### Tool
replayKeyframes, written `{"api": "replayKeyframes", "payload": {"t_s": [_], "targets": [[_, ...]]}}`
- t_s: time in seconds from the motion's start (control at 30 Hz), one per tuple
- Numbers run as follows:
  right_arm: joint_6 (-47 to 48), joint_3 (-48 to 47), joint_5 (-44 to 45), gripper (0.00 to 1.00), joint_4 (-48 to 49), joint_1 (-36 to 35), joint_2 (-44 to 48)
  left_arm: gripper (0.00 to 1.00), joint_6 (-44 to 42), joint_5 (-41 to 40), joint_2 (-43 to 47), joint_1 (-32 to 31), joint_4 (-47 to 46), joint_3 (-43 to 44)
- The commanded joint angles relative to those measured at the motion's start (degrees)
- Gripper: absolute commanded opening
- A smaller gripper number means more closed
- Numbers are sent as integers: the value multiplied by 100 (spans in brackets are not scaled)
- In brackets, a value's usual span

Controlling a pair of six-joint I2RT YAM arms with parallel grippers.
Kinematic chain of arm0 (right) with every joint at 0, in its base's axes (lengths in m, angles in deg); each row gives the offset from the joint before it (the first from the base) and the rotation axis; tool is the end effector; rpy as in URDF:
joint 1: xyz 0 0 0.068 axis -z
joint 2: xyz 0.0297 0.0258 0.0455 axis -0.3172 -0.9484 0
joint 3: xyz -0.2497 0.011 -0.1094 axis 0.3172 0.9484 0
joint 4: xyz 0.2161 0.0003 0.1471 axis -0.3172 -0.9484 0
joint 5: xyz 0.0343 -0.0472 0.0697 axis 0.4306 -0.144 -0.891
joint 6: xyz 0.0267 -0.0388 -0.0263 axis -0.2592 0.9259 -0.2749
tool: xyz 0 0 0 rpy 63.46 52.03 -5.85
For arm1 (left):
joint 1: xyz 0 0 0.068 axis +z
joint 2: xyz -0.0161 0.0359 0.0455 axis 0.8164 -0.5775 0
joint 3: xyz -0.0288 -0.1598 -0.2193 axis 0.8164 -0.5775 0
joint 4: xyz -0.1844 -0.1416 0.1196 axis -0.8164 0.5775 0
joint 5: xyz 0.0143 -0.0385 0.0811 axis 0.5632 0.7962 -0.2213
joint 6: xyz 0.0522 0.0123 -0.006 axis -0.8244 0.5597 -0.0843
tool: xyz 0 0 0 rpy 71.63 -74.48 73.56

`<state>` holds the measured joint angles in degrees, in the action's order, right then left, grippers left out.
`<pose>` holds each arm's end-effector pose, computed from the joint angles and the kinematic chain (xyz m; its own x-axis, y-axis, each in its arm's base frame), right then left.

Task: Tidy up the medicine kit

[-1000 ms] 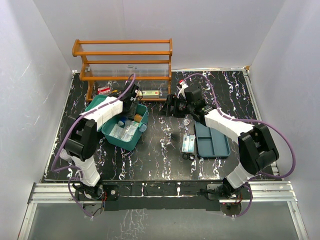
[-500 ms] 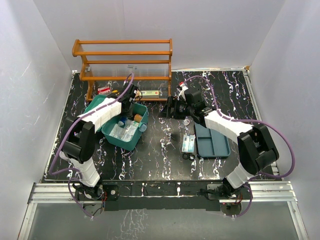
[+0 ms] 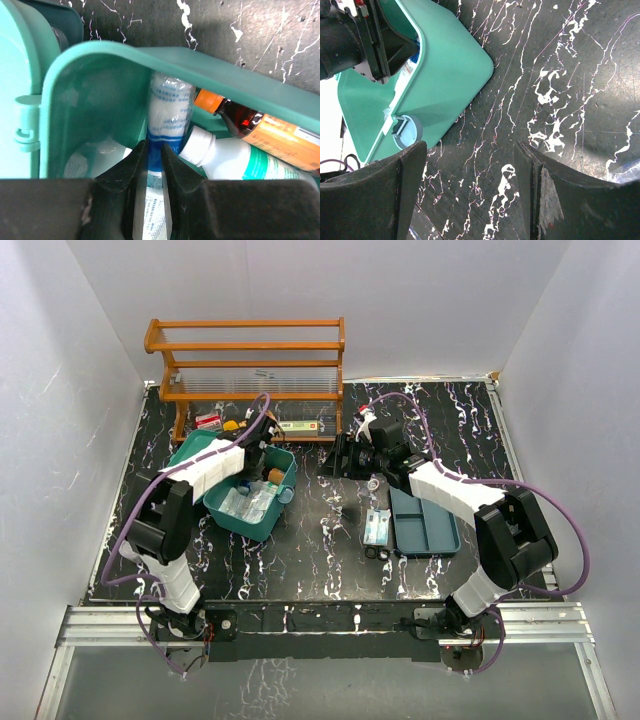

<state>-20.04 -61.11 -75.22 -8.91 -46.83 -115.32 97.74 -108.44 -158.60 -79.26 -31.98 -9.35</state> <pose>0.3010 0.1779 0.2344 -0.8215 0.1270 -0.5559 -0.3149 0.7117 0.6280 0.3465 -0.1427 0.2096 -0.7992 0.1953 -0.5684 0.0601 0.9670 0.2477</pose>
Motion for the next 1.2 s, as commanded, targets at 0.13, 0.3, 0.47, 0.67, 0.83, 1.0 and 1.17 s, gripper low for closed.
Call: {"api": "replayKeyframes", "payload": {"t_s": [0.13, 0.3, 0.47, 0.67, 0.83, 1.0, 1.17], "targets": [[19, -25, -60, 68, 408, 26, 163, 16, 6, -94, -82, -7, -22, -9], [19, -26, -72, 68, 410, 39, 162, 16, -102, 82, -237, 1, -267, 155], [19, -33, -64, 68, 401, 56, 180, 15, -97, 369, -371, 4, -364, 203], [12, -91, 0, 68, 295, 88, 235, 15, -66, 327, 32, 1, -141, 262], [-14, -89, 179, 67, 171, 110, 362, 19, -18, 348, 544, -1, 136, 325], [-89, -28, 670, 66, -143, 118, 601, 24, 120, 711, 1191, 1, 237, 346], [-122, -26, 1778, 66, -1145, 144, 912, 34, 332, 1240, 2008, 1, 74, 156]]}}
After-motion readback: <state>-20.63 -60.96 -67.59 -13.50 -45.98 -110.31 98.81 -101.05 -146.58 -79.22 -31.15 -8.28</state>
